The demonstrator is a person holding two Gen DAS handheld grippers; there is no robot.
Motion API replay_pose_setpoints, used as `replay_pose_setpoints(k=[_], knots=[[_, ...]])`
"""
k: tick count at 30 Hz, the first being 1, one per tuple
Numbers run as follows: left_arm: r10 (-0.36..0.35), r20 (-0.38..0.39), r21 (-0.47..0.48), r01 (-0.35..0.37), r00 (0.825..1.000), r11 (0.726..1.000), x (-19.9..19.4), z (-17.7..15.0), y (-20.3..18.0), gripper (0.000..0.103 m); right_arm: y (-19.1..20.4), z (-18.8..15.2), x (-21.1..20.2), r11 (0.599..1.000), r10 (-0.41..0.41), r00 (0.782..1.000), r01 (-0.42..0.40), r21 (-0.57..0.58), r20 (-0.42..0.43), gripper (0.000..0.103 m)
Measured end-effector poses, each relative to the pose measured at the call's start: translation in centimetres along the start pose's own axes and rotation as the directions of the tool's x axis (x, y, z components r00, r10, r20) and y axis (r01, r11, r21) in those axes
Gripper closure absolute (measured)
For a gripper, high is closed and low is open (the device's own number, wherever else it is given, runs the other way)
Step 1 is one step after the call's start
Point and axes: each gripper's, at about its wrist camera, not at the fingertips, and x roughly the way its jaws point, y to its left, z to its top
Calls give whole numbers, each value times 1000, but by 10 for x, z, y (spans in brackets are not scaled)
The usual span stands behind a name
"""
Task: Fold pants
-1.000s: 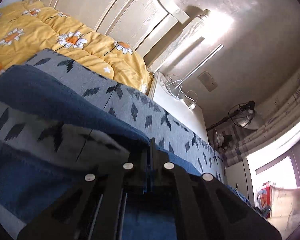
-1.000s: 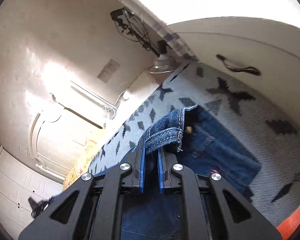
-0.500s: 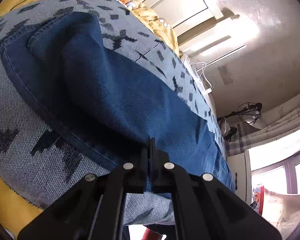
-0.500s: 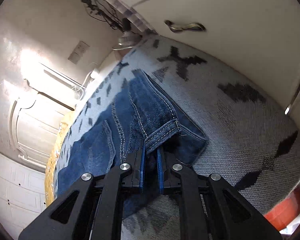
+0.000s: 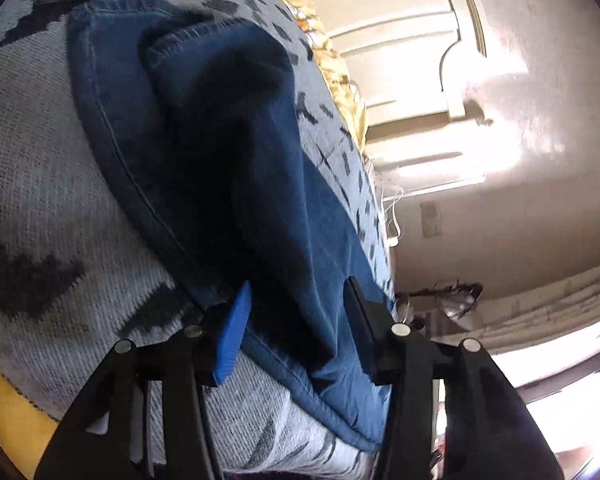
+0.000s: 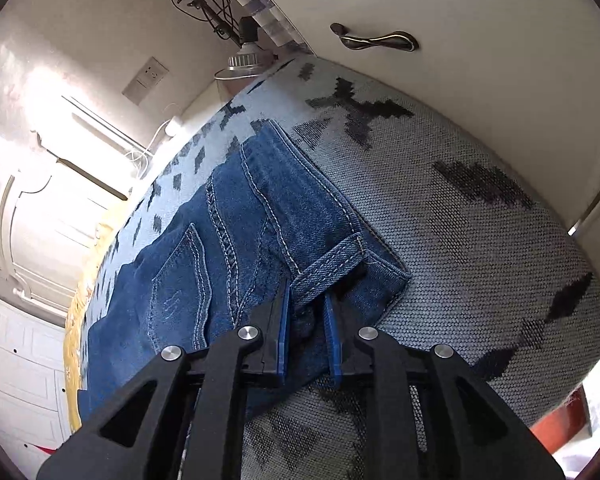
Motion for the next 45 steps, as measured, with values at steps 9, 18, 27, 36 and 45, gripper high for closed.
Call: replay_pose_setpoints(k=[9,18,27,36,45], knots=[[75,156,-143,-53,985,988,-31,85,47,65,6,-1,11,999,-48,999,48,-23,-10,67],[266,56,-93,-260,962,961,2,113,57,100,12,0,18,992,-97,995,97,-76,-2,74],[404,164,84,-421,900,903,-71,128,5,101,24,7,-4,989,-68,998,67,-134,-2,93],[380,108,-19,-381,919,925,-59,138,41,100,16,9,6,989,-69,996,61,-135,-54,93],[342,138,-98,-331,930,939,-66,124,53,68,18,-1,16,969,-147,988,136,-208,-36,93]])
